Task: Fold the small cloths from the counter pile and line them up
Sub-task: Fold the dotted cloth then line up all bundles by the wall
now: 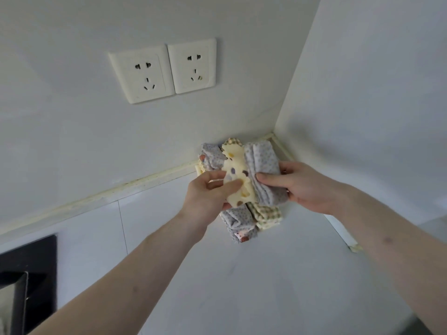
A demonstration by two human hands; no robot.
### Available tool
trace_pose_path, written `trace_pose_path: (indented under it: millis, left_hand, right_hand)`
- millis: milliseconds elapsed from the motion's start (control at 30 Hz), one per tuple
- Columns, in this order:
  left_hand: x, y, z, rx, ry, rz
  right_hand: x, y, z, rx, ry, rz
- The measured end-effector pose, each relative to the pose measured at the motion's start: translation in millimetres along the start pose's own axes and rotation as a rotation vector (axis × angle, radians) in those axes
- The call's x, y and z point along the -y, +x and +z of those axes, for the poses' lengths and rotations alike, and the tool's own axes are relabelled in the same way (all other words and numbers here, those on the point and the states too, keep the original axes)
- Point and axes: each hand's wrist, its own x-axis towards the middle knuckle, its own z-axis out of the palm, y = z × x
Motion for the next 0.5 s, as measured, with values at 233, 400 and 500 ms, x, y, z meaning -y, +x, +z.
trace_pose_path:
  millis: [233,400,500]
  left_hand:
    - [27,2,-5,-0.11,-0.173,-0.075]
    - [57,13,-3,-0.217,-0.012,-0.131]
    - [66,14,-2,-0.233,0.043,-0.144]
  right_hand:
    - [-19,11,-19,-0.155,0.239,0.022]
    - [-41,30,-25,-0.298,-0.197,0.116]
    - [-45,36,-13,-0.292,-0.405,0.157]
